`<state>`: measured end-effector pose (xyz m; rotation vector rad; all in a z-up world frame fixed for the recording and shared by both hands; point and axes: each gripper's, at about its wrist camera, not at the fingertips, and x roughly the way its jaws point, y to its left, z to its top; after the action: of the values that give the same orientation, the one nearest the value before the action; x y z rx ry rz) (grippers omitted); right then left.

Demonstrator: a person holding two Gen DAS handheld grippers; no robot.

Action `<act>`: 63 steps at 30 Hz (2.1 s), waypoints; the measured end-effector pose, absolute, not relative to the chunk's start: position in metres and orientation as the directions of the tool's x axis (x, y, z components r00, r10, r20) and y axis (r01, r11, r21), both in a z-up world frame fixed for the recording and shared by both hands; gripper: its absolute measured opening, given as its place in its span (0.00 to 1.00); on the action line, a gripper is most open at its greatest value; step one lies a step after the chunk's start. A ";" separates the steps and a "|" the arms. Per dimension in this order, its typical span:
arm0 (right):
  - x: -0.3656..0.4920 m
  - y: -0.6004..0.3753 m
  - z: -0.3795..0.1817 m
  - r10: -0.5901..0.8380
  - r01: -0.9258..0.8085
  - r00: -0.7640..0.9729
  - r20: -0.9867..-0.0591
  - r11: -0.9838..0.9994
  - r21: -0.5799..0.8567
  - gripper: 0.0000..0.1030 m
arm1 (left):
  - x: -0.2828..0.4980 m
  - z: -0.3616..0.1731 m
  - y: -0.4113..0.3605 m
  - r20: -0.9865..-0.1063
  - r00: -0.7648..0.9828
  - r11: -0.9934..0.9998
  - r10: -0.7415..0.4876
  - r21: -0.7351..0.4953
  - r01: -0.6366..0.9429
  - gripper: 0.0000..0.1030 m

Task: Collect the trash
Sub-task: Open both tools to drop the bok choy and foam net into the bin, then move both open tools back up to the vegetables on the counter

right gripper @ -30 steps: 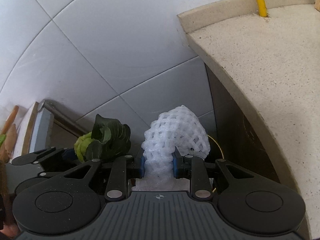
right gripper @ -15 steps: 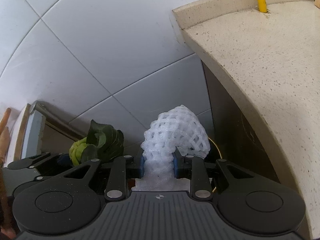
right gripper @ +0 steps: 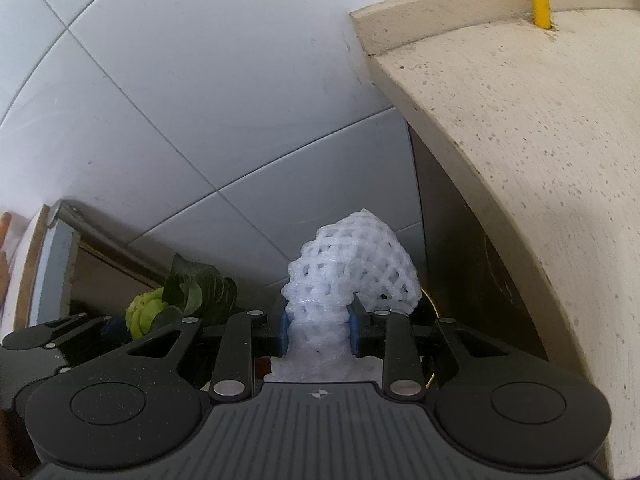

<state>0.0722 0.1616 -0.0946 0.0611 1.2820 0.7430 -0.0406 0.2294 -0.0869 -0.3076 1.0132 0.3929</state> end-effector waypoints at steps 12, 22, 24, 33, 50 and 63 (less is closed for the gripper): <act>0.077 0.166 -0.105 0.517 -0.471 0.071 -0.853 0.771 0.428 0.41 | -0.032 -0.089 0.230 -0.874 0.450 0.888 0.184 -0.048 -0.457 0.66; 0.084 0.178 -0.125 0.498 -0.465 0.030 -0.866 0.774 0.429 0.56 | -0.031 -0.093 0.239 -0.882 0.446 0.878 0.152 -0.088 -0.471 0.66; 0.084 0.181 -0.128 0.494 -0.469 0.024 -0.869 0.773 0.426 0.58 | -0.031 -0.093 0.240 -0.882 0.446 0.876 0.153 -0.087 -0.474 0.66; 0.084 0.181 -0.130 0.484 -0.477 0.018 -0.875 0.773 0.418 0.62 | -0.032 -0.094 0.241 -0.882 0.442 0.869 0.166 -0.082 -0.488 0.66; 0.077 0.160 -0.120 0.480 -0.460 0.069 -0.874 0.793 0.399 0.65 | -0.033 -0.090 0.236 -0.867 0.466 0.882 0.179 -0.069 -0.467 0.66; 0.071 0.124 -0.102 0.584 -0.534 0.085 -0.807 0.710 0.458 0.66 | -0.038 -0.078 0.225 -0.813 0.544 0.907 0.208 -0.048 -0.418 0.66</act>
<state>0.0706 0.1235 -0.1025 0.0488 1.2293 0.8344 -0.0378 0.2248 -0.0780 -0.2484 0.9246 0.3756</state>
